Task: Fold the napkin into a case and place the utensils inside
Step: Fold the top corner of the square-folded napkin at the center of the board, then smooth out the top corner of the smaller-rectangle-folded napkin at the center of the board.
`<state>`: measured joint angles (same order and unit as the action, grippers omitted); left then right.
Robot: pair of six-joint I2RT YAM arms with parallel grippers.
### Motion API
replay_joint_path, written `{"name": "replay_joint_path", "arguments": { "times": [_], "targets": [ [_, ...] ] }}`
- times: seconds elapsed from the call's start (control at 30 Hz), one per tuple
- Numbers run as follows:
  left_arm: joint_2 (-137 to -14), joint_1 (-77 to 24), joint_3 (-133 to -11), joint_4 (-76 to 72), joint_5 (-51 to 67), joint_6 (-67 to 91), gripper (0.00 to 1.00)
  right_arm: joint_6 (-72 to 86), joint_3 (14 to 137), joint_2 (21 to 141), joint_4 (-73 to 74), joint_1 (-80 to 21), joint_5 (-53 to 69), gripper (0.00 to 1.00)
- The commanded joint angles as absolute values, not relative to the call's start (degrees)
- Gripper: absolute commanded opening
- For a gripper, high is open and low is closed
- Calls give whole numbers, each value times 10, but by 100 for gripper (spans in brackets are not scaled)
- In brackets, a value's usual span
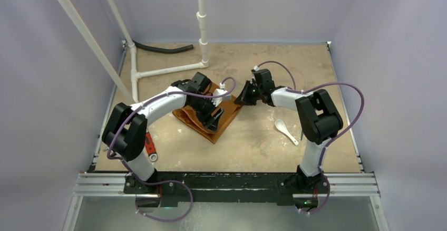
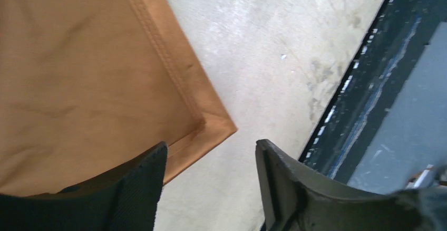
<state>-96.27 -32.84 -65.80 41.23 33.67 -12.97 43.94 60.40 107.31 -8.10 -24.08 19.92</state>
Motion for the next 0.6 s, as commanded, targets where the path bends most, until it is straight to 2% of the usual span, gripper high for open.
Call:
{"name": "replay_joint_path", "arguments": {
  "times": [0.0,0.1,0.3,0.33,0.4,0.57],
  "targets": [
    [-930,-328,-718,457,234,-191,55,412,621,1079,-69,-232,204,0],
    [-918,-299,-699,435,156,-216,43,405,613,1084,-74,-225,210,0],
    [-947,-192,-690,436,126,-278,42,369,619,1054,-59,-231,158,0],
    [-951,-182,-689,432,120,-285,41,364,622,1041,-55,-240,149,4],
    [-958,-168,-686,424,113,-293,39,355,630,1019,-41,-266,126,9],
    [-965,-158,-672,413,114,-297,35,376,622,999,-43,-341,125,10]
  ]
}}
